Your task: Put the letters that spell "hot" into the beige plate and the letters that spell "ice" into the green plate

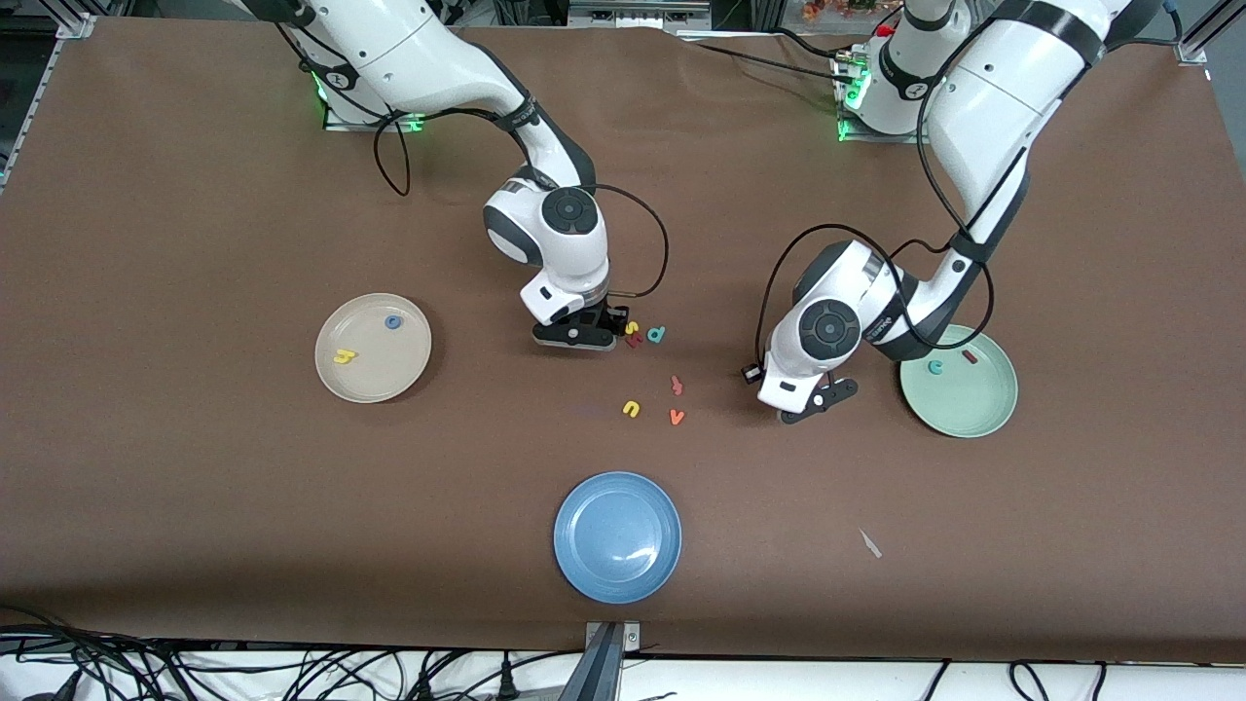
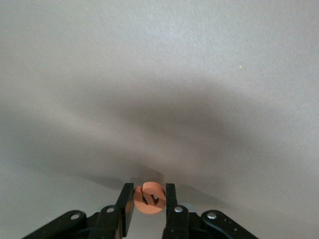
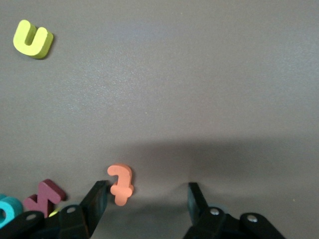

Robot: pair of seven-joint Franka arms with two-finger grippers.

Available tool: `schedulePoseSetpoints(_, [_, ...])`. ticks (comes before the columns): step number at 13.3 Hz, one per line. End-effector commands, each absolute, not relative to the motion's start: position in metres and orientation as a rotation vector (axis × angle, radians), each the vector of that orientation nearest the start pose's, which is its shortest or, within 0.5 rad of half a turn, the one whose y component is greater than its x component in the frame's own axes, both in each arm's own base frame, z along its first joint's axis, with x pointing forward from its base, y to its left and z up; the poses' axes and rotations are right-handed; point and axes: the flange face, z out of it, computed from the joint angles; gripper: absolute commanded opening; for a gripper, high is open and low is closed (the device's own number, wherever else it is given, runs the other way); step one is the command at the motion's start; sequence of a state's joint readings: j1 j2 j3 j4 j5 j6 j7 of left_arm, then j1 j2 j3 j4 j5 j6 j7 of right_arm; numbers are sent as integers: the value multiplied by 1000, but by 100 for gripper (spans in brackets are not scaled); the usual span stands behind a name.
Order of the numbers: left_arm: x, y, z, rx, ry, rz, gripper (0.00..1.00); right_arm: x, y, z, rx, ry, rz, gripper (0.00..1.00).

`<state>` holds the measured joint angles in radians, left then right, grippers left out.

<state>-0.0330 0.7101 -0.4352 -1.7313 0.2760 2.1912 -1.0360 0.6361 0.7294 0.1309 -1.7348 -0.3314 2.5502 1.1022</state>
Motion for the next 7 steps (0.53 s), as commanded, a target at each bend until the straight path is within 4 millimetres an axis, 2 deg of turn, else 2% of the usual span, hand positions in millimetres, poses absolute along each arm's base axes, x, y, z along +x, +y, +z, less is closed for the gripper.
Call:
schedulePoseSetpoints(1, [599,-236,209,-2971,-621,273,2,489,473,166,-3120,168,-260,65])
schedulePoseSetpoints(3, [606,-205,222,-2961,-565,304,3,491,472,166,-3121,172,-261,58])
schedulePoseSetpoints(5, [607,-169,226,-2937,-444,403,3,491,472,167,-3116,174,-263,61])
schedulePoseSetpoints(7, [612,-122,236,-2939,-349,469,4,496,476,169,-3106,175,-275,61])
